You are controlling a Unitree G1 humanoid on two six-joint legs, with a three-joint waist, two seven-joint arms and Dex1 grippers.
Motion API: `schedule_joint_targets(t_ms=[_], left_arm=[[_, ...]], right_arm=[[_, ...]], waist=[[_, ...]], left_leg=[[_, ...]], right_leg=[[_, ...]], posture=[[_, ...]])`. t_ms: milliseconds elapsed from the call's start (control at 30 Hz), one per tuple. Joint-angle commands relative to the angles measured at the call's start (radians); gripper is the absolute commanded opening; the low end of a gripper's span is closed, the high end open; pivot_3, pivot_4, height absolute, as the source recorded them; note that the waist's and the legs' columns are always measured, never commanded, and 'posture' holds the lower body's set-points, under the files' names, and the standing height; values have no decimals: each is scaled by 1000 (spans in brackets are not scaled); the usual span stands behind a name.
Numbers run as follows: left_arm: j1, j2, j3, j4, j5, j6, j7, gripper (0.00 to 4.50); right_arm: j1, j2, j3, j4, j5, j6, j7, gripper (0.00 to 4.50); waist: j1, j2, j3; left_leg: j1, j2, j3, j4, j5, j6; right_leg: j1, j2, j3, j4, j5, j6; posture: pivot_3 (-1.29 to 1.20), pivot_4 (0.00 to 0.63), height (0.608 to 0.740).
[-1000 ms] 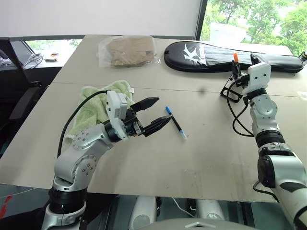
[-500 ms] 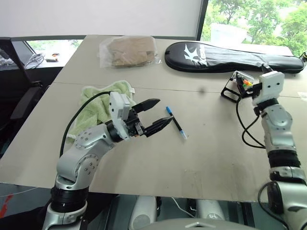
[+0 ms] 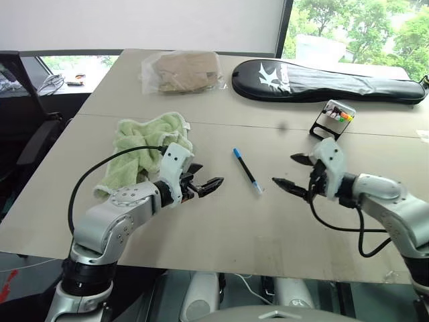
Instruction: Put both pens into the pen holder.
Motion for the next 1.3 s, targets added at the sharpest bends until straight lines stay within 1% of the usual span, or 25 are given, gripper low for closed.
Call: schedule_joint_targets(t_ms=[33,67,133,200,233,333,400,467,500,600,800,900,1100,1133,1167,1300], left_arm=[[-53,-59,55,-16,-55,112,60,4232],[-83,-92,62,-12,-63,150,86,4232],[-167,-193,92,16,-63,277,168,4232],[-239,-281,114,43,-46,390,224,4232],[-281,-321,114,66,-25,442,247,4232],[-377,-436,145,158,39,525,314,4232],[-423,-484,147,219,82,529,343,4232],[-451,-509,124,260,124,519,363,4232],[-458,-514,116,272,139,518,367,4232],[-515,-597,81,369,176,444,376,4232],[-567,-663,25,503,254,375,392,4232],[-590,-675,-18,560,297,346,403,3477],[-594,-654,-70,602,356,336,391,410],[-590,-649,-75,602,358,337,383,174],[-586,-644,-78,599,359,338,377,28],[-548,-590,-96,560,344,293,301,28]], right_arm=[[-9,-4,4,-4,-28,-20,9,4479],[6,-12,-1,-5,-38,-53,28,4479],[52,-34,-34,-20,-41,-129,82,4479],[100,-31,-93,-38,-15,-210,125,4479],[128,-33,-131,-50,-5,-247,143,4479],[212,-63,-224,-86,23,-317,209,4479],[266,-89,-275,-107,25,-354,245,4479],[308,-102,-317,-127,44,-368,264,4479],[319,-104,-329,-134,51,-369,268,4479],[371,-110,-389,-176,59,-361,245,4479],[414,-103,-413,-225,60,-340,201,4479],[442,-101,-424,-254,62,-328,177,4500],[498,-100,-458,-300,82,-302,146,4500],[504,-101,-459,-301,85,-292,140,4500],[507,-102,-459,-301,91,-282,136,4500],[474,-118,-433,-298,115,-186,85,4500]], waist=[[6,0,0],[9,0,0],[23,-1,1],[36,-3,1],[34,-3,1],[31,-3,1],[31,-4,1],[25,-4,2],[24,-4,2],[27,-4,1],[34,-4,1],[38,-3,1],[41,-2,0],[41,-2,0],[40,-2,0],[37,-1,-1]], left_leg=[[0,0,0,0,0,0],[0,0,0,0,0,0],[-1,-1,-1,0,0,0],[-1,-5,-4,3,0,0],[-1,-5,-4,4,0,0],[1,-6,-6,5,-1,1],[1,-6,-7,6,-1,2],[1,-5,-7,6,-1,1],[2,-5,-8,6,-1,1],[2,-5,-9,6,-1,1],[1,-6,-9,7,-1,1],[1,-7,-10,7,-1,1],[2,-7,-15,8,-1,1],[2,-7,-15,8,-1,1],[2,-7,-15,8,-1,1],[2,-6,-15,8,-1,1]], right_leg=[[0,0,0,0,0,0],[0,0,0,0,0,0],[0,0,-1,0,0,0],[3,0,-3,0,0,1],[6,0,-5,-1,0,1],[7,0,-2,-1,0,1],[7,0,-3,-1,0,2],[8,1,-3,-1,0,2],[8,2,-3,-1,0,2],[8,2,-4,0,0,1],[9,0,-4,-1,0,1],[9,-1,-5,-1,0,1],[13,-4,-9,-2,0,2],[13,-4,-9,-2,0,1],[13,-5,-9,-2,0,2],[13,-5,-10,-2,0,1]], posture=[[0,150,740],[0,150,740],[0,150,740],[0,150,740],[0,150,740],[0,150,740],[0,150,740],[0,150,740],[0,150,740],[0,150,740],[0,150,740],[0,150,740],[0,150,740],[0,150,740],[0,150,740],[0,150,740]])
